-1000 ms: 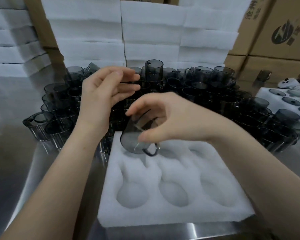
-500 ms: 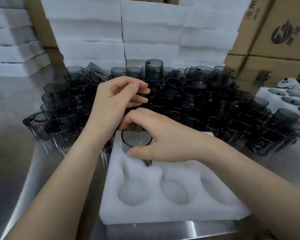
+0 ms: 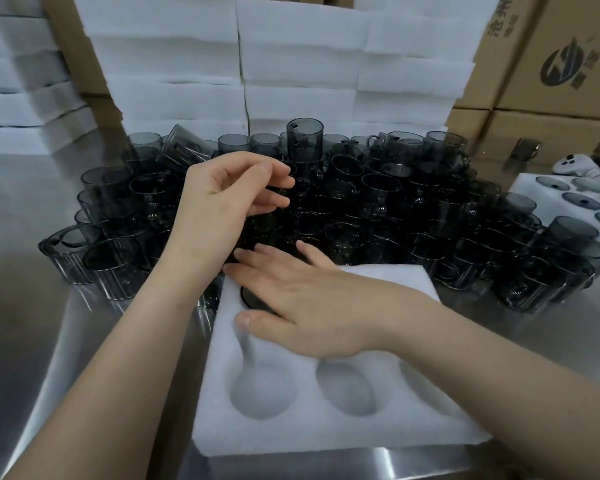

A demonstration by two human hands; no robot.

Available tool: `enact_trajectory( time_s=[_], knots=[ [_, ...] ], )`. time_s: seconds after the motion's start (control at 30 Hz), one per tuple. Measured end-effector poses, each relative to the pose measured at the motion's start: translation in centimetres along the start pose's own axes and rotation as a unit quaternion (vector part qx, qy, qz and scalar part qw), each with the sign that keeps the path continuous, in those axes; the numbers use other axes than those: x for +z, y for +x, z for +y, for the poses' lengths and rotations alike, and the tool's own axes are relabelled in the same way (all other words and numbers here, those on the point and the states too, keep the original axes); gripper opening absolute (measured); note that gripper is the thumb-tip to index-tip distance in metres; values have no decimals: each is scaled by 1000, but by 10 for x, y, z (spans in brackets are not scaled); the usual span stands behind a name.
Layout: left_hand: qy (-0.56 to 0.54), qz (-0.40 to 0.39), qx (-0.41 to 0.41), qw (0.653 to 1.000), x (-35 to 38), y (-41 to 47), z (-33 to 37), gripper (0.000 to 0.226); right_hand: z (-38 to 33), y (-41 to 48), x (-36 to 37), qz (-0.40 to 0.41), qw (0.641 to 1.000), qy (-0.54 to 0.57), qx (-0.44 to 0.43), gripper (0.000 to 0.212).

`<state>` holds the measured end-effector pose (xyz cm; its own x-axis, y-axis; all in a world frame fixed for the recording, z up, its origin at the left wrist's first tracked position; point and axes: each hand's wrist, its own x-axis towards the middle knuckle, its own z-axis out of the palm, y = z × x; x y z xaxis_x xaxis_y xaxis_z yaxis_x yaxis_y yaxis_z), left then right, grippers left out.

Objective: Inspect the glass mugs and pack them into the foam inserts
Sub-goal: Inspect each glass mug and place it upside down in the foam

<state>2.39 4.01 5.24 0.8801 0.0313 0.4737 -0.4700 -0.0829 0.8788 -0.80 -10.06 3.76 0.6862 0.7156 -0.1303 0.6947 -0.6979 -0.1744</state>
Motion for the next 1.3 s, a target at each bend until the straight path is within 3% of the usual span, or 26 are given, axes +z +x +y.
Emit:
enact_trajectory(
  time_s=[0.27, 0.37, 0.43, 0.5, 0.57, 0.67, 0.77, 0.97, 1.1, 1.2, 1.3],
  knots=[
    [31, -8, -1, 999, 4, -2, -3, 24, -1, 2, 7, -16, 1000, -16, 9, 75],
    [28, -9, -2, 1000, 7, -2, -4, 24, -1, 2, -5, -18, 1000, 18, 0, 60],
    [14, 2, -3, 1000, 7, -1, -4, 25, 7, 1, -22, 87, 994, 72, 7, 39],
    [-5, 21, -5, 1000, 7, 0, -4, 26, 24, -2, -43, 280, 948, 127, 84, 27],
    [-6, 40, -5, 999, 8, 1, -6, 26, 50, -7, -60, 391, 889, 129, 199, 22],
    [2, 37, -1, 999, 8, -1, -7, 26, 88, -4, -67, 342, 872, 72, 342, 23],
    [23, 14, -3, 1000, 10, -2, -10, 25, 109, 3, -60, 300, 860, 53, 409, 28],
    [92, -47, -27, 994, 17, -6, -13, 23, 115, 5, -53, 311, 872, 24, 377, 28],
    [116, -76, -52, 989, 24, -7, -12, 22, 103, -5, -51, 388, 869, -6, 309, 28],
    [118, -119, -71, 983, 31, -9, -11, 76, 78, -7, -51, 458, 869, 36, 184, 27],
    [77, -126, -67, 987, 37, -10, -12, 100, 54, -4, -47, 461, 879, 81, 87, 23]
  ],
)
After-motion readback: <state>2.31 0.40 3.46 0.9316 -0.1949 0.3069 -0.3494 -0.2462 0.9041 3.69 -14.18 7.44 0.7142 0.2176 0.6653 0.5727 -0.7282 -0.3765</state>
